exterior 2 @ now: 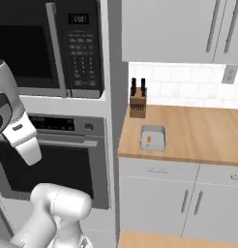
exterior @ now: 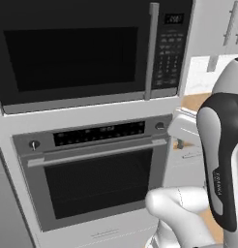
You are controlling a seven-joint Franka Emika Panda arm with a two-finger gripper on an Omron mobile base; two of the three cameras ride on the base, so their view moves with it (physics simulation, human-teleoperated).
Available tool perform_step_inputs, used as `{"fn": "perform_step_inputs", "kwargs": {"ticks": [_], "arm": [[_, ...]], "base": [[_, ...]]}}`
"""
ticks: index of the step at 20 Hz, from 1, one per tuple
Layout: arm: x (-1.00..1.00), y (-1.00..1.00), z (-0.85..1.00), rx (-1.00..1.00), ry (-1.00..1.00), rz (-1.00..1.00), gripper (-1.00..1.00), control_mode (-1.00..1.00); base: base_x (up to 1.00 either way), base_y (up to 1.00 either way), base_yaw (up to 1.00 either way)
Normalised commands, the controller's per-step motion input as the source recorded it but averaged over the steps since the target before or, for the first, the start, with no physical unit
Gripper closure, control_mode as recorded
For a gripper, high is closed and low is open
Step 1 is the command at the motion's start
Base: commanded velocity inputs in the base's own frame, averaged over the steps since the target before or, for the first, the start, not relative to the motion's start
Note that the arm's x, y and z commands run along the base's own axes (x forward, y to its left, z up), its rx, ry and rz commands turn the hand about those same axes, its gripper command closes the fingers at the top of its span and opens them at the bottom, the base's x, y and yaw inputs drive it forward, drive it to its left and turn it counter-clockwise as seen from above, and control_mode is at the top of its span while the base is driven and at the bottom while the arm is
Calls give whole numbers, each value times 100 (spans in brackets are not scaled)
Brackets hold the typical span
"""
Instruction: Take the meat container that has the shrimp and place it on the second highest rack of the freezer. Then take the vegetable container that has the lemon and lime and place it on the highest rack of the freezer.
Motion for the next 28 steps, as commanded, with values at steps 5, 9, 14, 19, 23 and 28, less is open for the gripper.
{"fn": "perform_step_inputs", "kwargs": {"ticks": [5, 9, 14, 19, 23, 28], "arm": [[0, 0, 0, 0, 0, 0, -100, 100], [0, 0, 0, 0, 0, 0, -100, 100], [0, 0, 0, 0, 0, 0, -100, 100], [5, 0, -10, 2, 4, 0, -100, -100], [80, -7, -80, 12, 23, 0, -100, -100], [83, -10, -100, 8, 11, 0, -100, -100]], "base": [[38, -100, 0], [45, -100, 5], [84, -34, 1], [47, 0, 0], [0, 0, 0], [0, 0, 0]]}}
